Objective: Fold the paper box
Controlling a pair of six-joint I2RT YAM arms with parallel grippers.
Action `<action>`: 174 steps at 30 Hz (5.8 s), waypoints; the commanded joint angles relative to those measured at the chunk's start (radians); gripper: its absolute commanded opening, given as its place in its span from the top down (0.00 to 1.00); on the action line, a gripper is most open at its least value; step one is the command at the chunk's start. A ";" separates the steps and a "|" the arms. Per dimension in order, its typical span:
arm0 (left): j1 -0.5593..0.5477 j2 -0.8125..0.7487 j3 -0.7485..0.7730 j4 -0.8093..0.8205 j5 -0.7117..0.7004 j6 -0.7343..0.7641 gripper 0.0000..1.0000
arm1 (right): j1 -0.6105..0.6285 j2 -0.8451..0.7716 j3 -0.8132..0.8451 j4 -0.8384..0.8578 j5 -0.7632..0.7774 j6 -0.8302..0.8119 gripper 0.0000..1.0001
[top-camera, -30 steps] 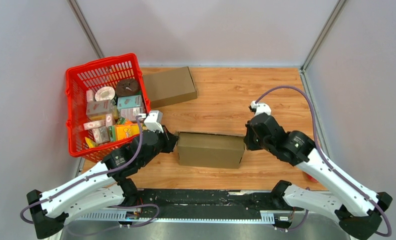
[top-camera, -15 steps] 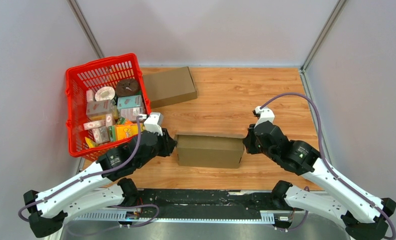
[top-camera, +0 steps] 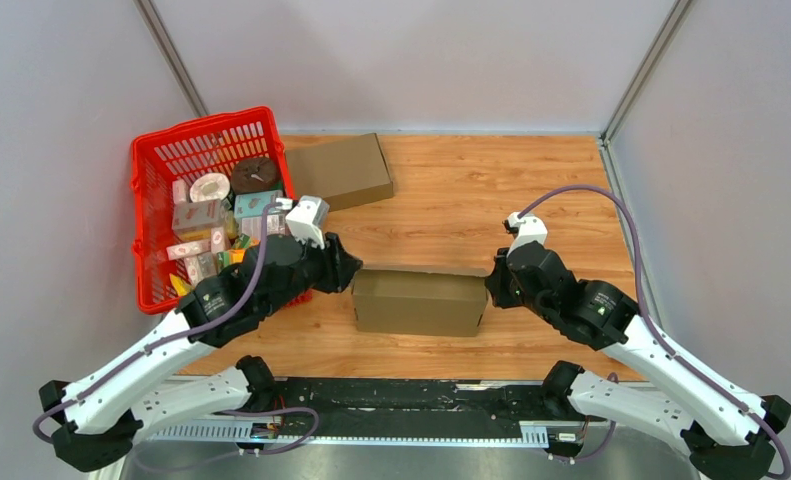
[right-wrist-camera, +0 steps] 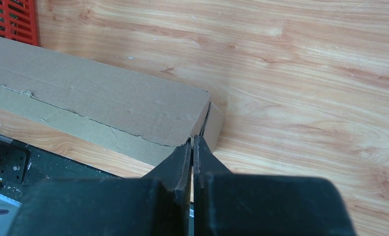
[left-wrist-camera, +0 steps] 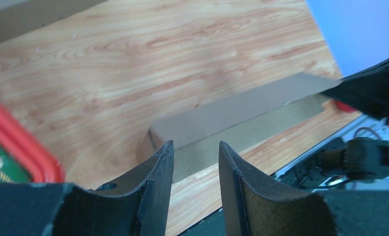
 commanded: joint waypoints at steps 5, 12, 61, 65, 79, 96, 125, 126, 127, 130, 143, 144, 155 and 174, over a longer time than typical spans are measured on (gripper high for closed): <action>0.051 0.195 0.107 0.152 0.244 0.054 0.59 | 0.003 -0.009 -0.030 -0.008 -0.026 -0.007 0.96; 0.051 0.212 -0.012 0.224 0.274 0.022 0.71 | 0.003 -0.028 -0.041 -0.020 -0.042 0.002 0.92; 0.052 0.152 -0.206 0.299 0.267 -0.066 0.76 | -0.422 -0.191 -0.069 0.001 -0.843 0.006 0.53; 0.052 0.189 -0.171 0.300 0.257 -0.051 0.76 | -0.422 -0.171 -0.049 -0.113 -0.813 -0.039 0.22; 0.052 0.257 -0.154 0.319 0.273 -0.040 0.76 | -0.422 -0.177 -0.027 -0.274 -1.036 -0.030 0.06; 0.051 0.263 -0.161 0.326 0.274 -0.040 0.76 | -0.459 -0.133 -0.163 -0.179 -1.185 0.137 0.31; 0.189 0.395 0.053 0.326 0.486 -0.008 0.65 | -0.480 0.056 -0.257 0.133 -0.899 0.008 0.80; 0.219 0.399 0.076 0.312 0.550 0.003 0.64 | -0.480 0.056 -0.262 0.174 -0.884 0.007 0.81; 0.227 0.399 0.124 0.289 0.567 0.015 0.64 | -0.480 0.057 -0.266 0.190 -0.843 -0.001 0.83; 0.247 0.360 0.170 0.183 0.615 0.078 0.64 | -0.480 0.031 -0.294 0.250 -0.787 0.008 0.84; 0.261 -0.047 0.014 -0.180 0.669 0.092 0.55 | -0.480 -0.018 -0.323 0.298 -0.763 0.039 0.83; 0.261 -0.079 0.017 -0.214 0.609 0.101 0.53 | -0.480 -0.019 -0.322 0.288 -0.757 0.035 0.83; 0.262 -0.158 0.040 -0.354 0.285 -0.209 0.25 | -0.480 -0.062 -0.325 0.290 -0.767 0.048 0.84; 0.293 -0.208 -0.135 -0.184 0.810 -0.857 0.22 | -0.456 -0.078 -0.314 0.284 -0.743 0.039 0.88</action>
